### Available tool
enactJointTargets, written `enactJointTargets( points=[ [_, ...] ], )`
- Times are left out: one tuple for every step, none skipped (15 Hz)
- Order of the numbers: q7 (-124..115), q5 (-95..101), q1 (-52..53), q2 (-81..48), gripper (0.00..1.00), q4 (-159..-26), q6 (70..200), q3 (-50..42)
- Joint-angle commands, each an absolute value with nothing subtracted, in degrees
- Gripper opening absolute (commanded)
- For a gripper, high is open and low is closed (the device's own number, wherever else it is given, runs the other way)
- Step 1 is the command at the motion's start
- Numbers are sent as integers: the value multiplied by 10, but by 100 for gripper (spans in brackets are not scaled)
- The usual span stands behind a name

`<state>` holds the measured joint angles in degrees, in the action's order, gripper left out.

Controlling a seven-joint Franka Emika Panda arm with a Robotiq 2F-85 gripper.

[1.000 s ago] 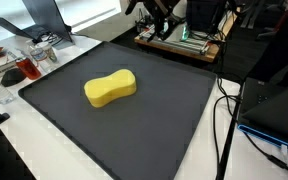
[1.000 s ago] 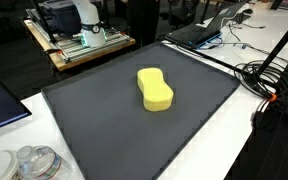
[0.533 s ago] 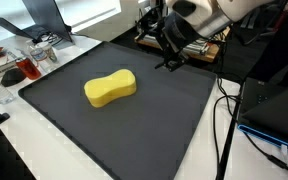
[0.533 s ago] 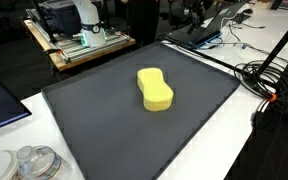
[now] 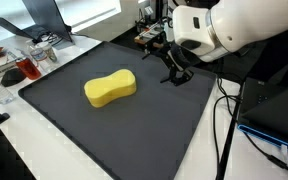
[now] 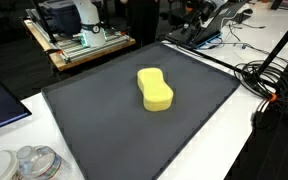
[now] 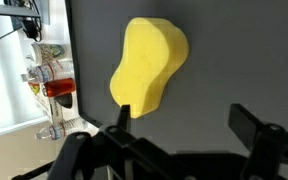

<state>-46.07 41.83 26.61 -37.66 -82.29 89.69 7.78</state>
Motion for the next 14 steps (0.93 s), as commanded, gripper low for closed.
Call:
enactJointTargets(
  points=[
    [-469,434,259,-311,100,-939,985,78],
    [-470,438,257,-295,100,-968,1007,78],
    [-468,440,253,-278,100,-996,1028,78],
    [-467,441,248,-262,100,-1022,1047,79],
    [-466,441,241,-244,100,-1049,1067,79],
    [-459,438,234,-225,100,-1076,1085,82],
    [-449,437,228,-206,100,-1104,1095,82],
    [-435,438,221,-185,100,-1131,1115,85],
    [-426,441,215,-165,100,-1160,1129,86],
    [-412,445,208,-144,100,-1187,1150,87],
    [-403,450,204,-128,100,-1209,1162,86],
    [-393,461,199,-110,100,-1234,1179,86],
    [-378,475,192,-89,100,-1263,1204,87],
    [-363,488,185,-70,100,-1289,1229,88]
  ],
)
